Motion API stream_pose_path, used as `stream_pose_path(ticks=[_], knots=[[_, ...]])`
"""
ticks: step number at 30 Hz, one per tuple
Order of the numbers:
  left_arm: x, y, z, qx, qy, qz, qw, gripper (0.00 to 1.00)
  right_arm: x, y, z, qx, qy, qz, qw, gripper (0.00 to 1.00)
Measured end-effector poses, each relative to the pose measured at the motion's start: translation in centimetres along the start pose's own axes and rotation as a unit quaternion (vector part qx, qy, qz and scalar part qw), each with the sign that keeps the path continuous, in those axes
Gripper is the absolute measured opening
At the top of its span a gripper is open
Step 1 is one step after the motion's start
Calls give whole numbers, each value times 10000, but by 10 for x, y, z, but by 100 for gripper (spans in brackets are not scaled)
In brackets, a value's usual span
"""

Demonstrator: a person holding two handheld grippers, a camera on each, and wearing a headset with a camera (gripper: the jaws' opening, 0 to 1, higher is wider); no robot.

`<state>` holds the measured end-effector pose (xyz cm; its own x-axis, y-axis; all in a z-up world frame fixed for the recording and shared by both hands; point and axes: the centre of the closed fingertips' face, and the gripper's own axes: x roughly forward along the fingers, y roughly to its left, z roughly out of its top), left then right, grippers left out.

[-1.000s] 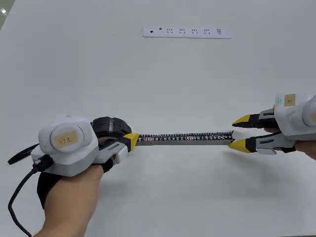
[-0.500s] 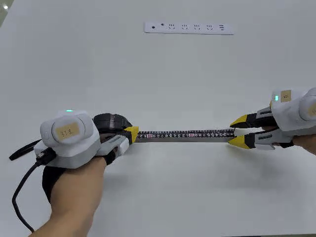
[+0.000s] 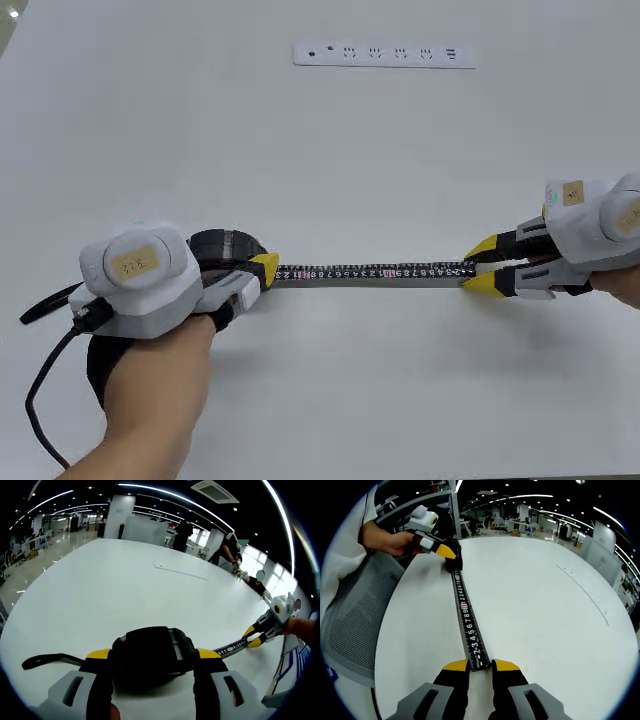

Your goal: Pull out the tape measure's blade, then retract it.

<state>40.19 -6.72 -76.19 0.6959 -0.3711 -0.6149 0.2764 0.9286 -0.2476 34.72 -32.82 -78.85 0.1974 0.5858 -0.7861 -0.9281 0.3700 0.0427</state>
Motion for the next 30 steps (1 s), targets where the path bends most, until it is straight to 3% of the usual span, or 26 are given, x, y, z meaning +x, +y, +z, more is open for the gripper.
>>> stream_pose_path(ticks=[30], knots=[[2,2,-2,26,89,47,9999,59,2,-1,1,-120,-21,-77,9999,12]])
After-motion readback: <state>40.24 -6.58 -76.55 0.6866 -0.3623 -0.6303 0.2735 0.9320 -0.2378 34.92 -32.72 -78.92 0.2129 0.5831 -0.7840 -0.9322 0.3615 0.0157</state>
